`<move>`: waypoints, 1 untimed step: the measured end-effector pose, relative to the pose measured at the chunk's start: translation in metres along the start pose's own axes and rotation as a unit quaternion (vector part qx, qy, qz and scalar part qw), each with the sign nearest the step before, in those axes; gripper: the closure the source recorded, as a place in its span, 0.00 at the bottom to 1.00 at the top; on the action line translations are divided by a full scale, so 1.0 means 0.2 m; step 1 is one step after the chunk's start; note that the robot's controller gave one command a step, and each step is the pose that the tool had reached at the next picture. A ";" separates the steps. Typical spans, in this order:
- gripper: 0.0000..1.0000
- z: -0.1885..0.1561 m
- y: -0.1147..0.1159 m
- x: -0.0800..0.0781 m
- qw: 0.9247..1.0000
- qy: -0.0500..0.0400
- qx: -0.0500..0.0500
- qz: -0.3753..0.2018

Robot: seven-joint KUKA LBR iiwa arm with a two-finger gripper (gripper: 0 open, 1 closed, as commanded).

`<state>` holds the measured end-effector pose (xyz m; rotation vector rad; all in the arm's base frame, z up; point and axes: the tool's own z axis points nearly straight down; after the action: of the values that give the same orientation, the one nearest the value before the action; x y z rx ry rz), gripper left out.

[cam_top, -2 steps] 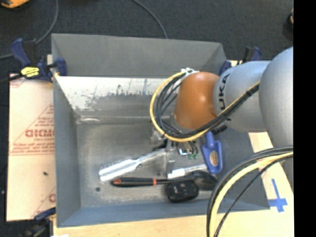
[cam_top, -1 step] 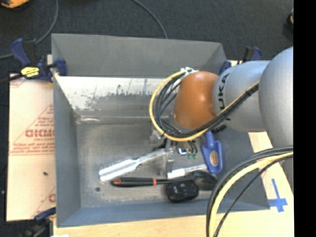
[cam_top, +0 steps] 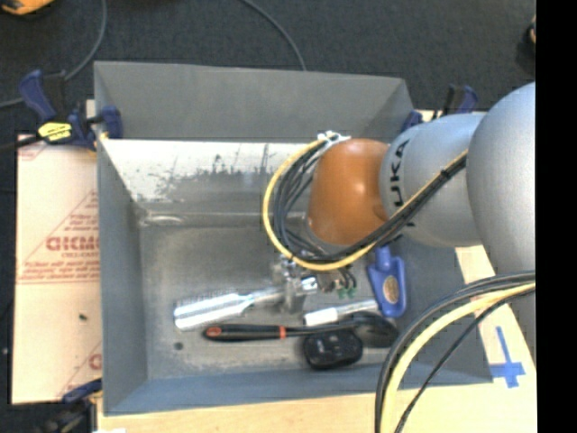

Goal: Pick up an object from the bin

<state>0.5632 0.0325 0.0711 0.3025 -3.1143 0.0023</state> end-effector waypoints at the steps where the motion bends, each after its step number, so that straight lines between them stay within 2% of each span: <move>1: 1.00 0.00 0.00 0.00 1.000 0.000 0.000 0.000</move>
Offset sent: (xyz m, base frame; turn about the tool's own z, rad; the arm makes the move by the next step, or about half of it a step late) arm 0.0000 0.0000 0.0481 0.0000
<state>0.5632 0.0325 0.0711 0.3014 -3.1144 0.0020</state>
